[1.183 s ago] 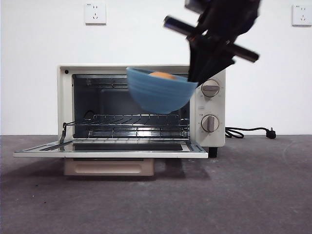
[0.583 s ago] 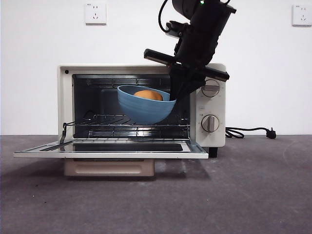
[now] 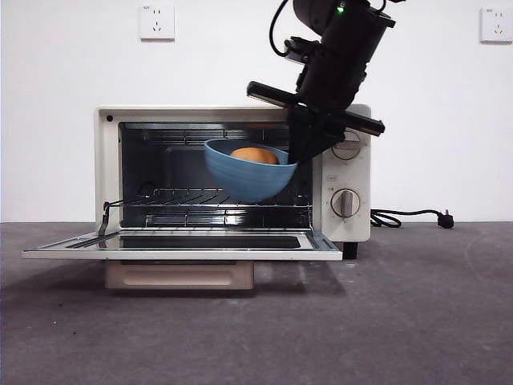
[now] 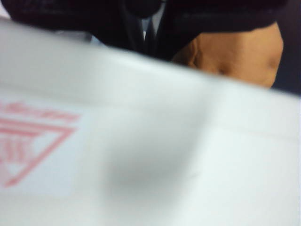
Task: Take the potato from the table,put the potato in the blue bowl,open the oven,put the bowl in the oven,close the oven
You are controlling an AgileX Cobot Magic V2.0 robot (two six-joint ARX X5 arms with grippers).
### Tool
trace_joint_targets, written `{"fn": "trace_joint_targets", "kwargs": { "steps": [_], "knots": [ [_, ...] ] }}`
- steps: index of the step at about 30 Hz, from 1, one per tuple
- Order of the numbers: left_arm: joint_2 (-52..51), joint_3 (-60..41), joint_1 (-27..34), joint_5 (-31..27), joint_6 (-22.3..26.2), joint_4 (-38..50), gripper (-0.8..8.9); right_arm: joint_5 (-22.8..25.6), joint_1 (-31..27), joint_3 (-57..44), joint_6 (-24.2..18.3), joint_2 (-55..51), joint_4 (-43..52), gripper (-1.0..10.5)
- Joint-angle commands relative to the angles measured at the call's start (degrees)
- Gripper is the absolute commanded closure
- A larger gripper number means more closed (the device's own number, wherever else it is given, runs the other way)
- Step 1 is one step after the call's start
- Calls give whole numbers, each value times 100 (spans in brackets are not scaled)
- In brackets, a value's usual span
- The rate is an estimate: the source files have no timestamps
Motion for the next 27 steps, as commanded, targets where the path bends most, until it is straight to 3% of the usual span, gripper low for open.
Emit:
{"fn": "trace_joint_targets", "kwargs": {
  "steps": [1, 6, 12, 27],
  "knots": [
    [-9, -24, -7, 9, 70, 22, 821, 31, 7, 11, 61, 92, 26, 964],
    [-9, -24, -7, 11, 70, 15, 821, -11, 7, 11, 57, 92, -4, 951],
    [-9, -24, -7, 22, 70, -22, 821, -7, 17, 11, 72, 92, 0, 717],
    [-9, -24, -4, 9, 72, -44, 821, -7, 17, 11, 83, -411, -50, 721]
  ]
}}
